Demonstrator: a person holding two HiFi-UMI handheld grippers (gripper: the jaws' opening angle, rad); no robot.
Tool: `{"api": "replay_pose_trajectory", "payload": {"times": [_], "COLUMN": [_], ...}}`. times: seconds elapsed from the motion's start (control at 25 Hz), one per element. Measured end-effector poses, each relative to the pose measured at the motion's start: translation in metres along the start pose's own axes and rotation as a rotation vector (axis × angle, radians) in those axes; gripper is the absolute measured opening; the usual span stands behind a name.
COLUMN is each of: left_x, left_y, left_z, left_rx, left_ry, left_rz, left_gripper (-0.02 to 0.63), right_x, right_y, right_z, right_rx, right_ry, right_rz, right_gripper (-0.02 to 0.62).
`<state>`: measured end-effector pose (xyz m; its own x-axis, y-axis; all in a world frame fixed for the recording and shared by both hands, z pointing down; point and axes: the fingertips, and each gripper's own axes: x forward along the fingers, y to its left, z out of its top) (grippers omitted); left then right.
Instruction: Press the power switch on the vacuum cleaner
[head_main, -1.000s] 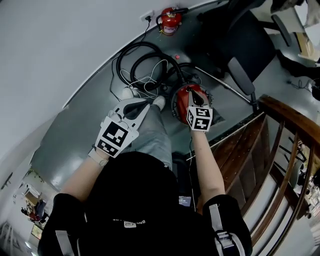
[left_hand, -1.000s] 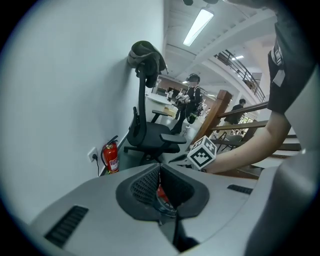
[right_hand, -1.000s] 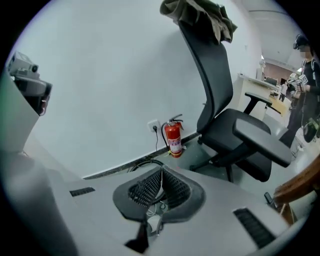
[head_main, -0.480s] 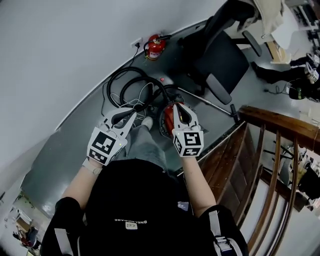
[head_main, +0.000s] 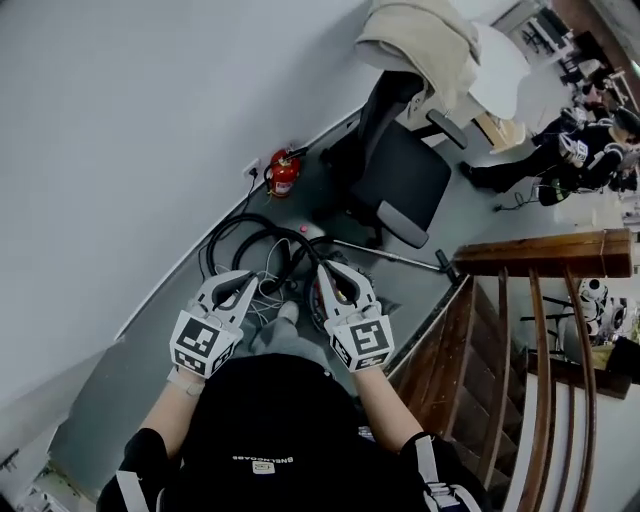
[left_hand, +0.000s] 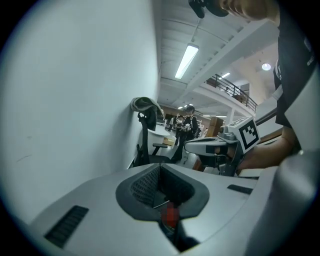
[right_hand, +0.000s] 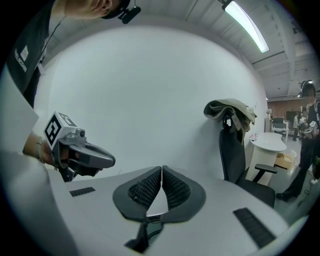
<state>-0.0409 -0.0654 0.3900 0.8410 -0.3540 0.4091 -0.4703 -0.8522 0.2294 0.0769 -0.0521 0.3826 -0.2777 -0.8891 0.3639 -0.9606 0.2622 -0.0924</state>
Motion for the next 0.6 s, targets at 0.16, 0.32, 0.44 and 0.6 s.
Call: {"api": "replay_pose_trajectory", "payload": {"times": [0.16, 0.32, 0.44, 0.6], "left_x": [-0.017, -0.031, -0.038, -0.043], "left_y": [0.003, 0.006, 0.008, 0.008], "left_z": [0.027, 0.049, 0.067, 0.084], "left_rx": [0.035, 0.065, 0.081, 0.098], "left_ry": [-0.043, -0.085, -0.118, -0.151], "left_rz": [-0.008, -0.017, -0.025, -0.038], "left_gripper": [0.015, 0.015, 0.016, 0.016], "right_x": [-0.013, -0.023, -0.028, -0.032], "right_y": [0.022, 0.043, 0.054, 0.061], "right_z": [0.04, 0.069, 0.087, 0.099], "right_rx": [-0.016, -0.028, -0.032, -0.033], "right_ry": [-0.065, -0.114, -0.144, -0.166], "right_rz": [0.021, 0.032, 0.033, 0.023], "right_gripper": [0.027, 0.028, 0.027, 0.027]}}
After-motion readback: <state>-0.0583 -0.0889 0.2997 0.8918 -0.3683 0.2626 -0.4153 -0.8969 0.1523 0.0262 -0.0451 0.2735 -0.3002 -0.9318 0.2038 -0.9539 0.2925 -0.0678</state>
